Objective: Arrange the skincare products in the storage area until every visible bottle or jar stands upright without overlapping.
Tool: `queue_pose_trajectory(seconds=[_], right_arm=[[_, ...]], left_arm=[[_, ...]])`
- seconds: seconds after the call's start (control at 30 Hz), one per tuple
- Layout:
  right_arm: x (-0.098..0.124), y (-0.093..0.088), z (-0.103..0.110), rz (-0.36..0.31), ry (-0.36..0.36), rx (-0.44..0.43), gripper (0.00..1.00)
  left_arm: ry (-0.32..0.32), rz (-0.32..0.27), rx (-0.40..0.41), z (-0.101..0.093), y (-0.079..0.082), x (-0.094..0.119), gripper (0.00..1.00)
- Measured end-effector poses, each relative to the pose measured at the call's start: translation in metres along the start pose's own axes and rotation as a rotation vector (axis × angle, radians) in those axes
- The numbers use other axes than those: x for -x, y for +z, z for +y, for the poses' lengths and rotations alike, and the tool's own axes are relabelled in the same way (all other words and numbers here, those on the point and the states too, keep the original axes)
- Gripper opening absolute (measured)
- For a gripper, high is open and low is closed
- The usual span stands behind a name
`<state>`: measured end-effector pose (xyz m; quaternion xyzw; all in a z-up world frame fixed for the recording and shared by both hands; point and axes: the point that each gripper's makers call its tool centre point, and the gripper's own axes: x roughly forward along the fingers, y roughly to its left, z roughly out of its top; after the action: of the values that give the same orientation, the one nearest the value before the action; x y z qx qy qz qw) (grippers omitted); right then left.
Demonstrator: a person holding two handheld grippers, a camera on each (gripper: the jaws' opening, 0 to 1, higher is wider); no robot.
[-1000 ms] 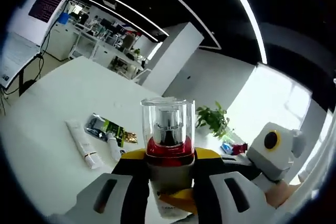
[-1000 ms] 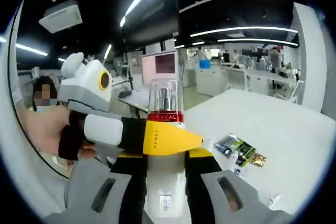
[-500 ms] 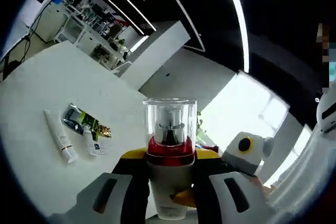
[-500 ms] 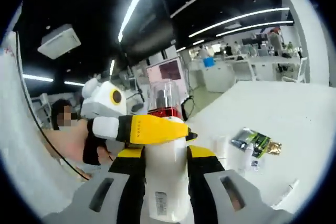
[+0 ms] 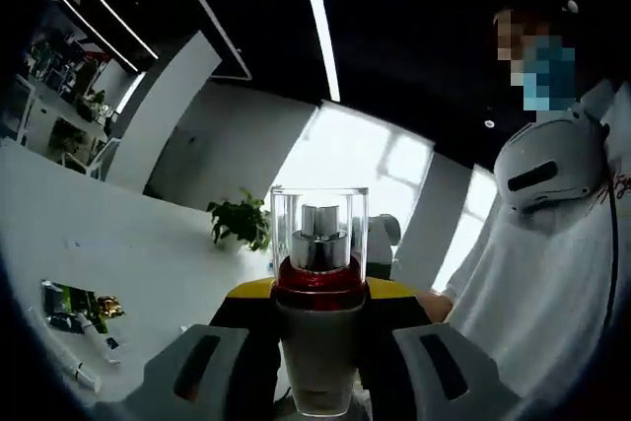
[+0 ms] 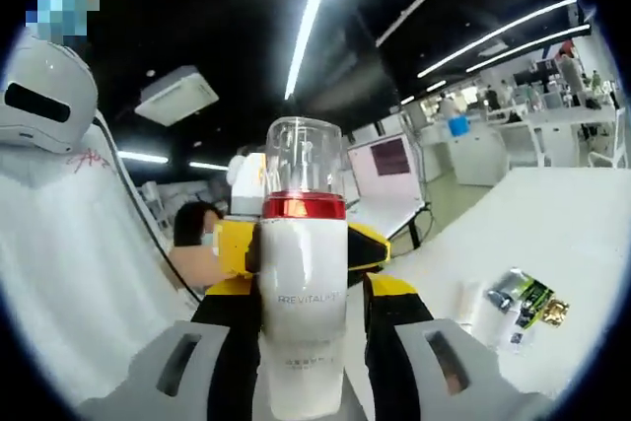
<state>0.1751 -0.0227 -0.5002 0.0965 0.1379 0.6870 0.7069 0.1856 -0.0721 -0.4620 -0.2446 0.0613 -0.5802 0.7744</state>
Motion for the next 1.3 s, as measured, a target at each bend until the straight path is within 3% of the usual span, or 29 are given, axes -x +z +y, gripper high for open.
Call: queue_pose_trajectory(seconds=[0.3,0.5,0.6,0.8,1.13,1.23,1.3], right_arm=[[-0.001,0.008,0.022,0.015,0.094,0.047,0.30],[-0.003,0.010,0.021,0.047,0.061,0.042,0.29],[-0.003,0.016,0.021,0.040,0.029,0.120,0.28],[0.000,0.019,0.017,0.049,-0.004,0.147,0.28],[-0.001,0.019,0.010,0.009,-0.074,0.183,0.28],[-0.002,0.023,0.004,-0.008,-0.133,0.199,0.28],[-0.001,0.025,-0.005,-0.013,-0.201,0.216,0.27]], left_arm=[[-0.068,0.037,-0.034,-0.010,0.003,0.005,0.26],[-0.082,0.036,-0.049,-0.012,0.005,0.010,0.26],[-0.089,0.017,-0.087,-0.015,0.011,0.009,0.26],[-0.090,0.013,-0.115,-0.015,0.013,0.006,0.26],[-0.054,0.001,-0.124,-0.011,0.016,0.004,0.28],[0.001,-0.015,-0.121,-0.005,0.022,0.002,0.29],[0.077,-0.024,-0.132,0.006,0.025,0.001,0.30]])
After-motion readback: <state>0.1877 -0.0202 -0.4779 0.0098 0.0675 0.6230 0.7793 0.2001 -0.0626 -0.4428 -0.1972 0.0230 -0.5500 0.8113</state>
